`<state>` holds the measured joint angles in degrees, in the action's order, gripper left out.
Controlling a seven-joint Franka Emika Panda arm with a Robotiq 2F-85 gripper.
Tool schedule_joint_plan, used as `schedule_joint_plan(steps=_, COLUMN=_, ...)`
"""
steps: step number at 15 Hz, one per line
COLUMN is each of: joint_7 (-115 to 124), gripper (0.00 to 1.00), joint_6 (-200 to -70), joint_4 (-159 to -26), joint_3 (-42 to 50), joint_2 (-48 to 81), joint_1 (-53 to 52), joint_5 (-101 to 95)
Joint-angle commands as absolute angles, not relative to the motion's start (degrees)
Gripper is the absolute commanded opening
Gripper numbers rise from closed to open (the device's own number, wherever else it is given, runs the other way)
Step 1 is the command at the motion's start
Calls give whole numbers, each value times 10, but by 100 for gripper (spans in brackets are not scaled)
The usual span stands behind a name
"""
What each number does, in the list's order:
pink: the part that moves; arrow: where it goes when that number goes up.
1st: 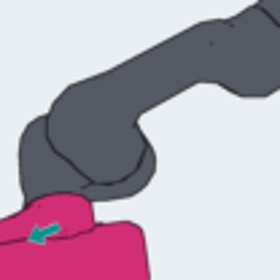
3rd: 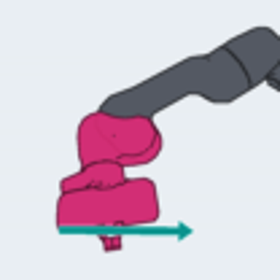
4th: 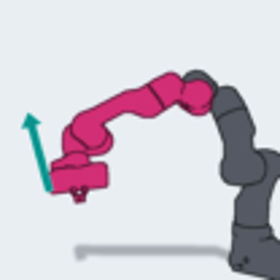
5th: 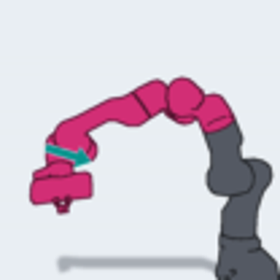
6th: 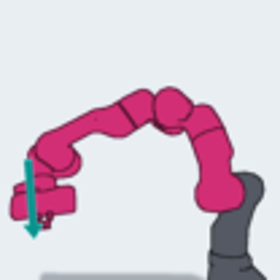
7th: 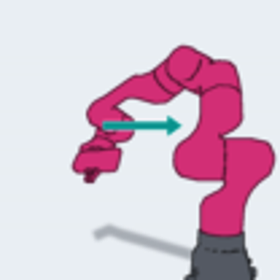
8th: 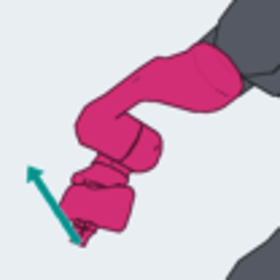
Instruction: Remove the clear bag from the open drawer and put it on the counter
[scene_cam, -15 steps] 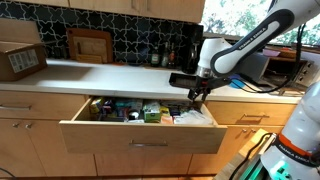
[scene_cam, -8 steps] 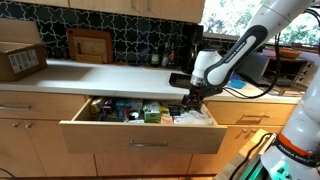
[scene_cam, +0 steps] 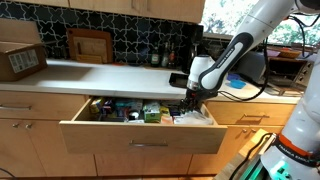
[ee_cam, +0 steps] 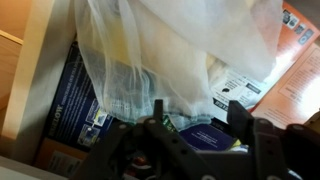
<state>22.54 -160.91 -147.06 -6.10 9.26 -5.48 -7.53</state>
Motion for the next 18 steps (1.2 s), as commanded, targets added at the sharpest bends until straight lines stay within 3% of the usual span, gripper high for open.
schedule_joint_plan(steps=1, joint_7=206, gripper=38, joint_6=-1626, joint_4=-1456, joint_3=-47, joint_2=117, joint_1=-72, joint_5=-65)
schedule_joint_plan(steps=4, joint_7=195, gripper=14, joint_6=-1637, joint_4=-1450, joint_3=-43, joint_2=129, joint_1=-79, joint_5=-70)
schedule_joint_plan(steps=6, joint_7=187, gripper=4, joint_6=-1645, joint_4=-1448, joint_3=-40, joint_2=135, joint_1=-82, joint_5=-70)
schedule_joint_plan(steps=12, joint_7=193, gripper=0, joint_6=-1621, joint_4=-1458, joint_3=-25, joint_2=108, joint_1=-104, joint_5=-84)
schedule_joint_plan(steps=18, joint_7=260, gripper=0, joint_6=-1562, joint_4=-1506, joint_3=-17, joint_2=-37, joint_1=-125, joint_5=-179)
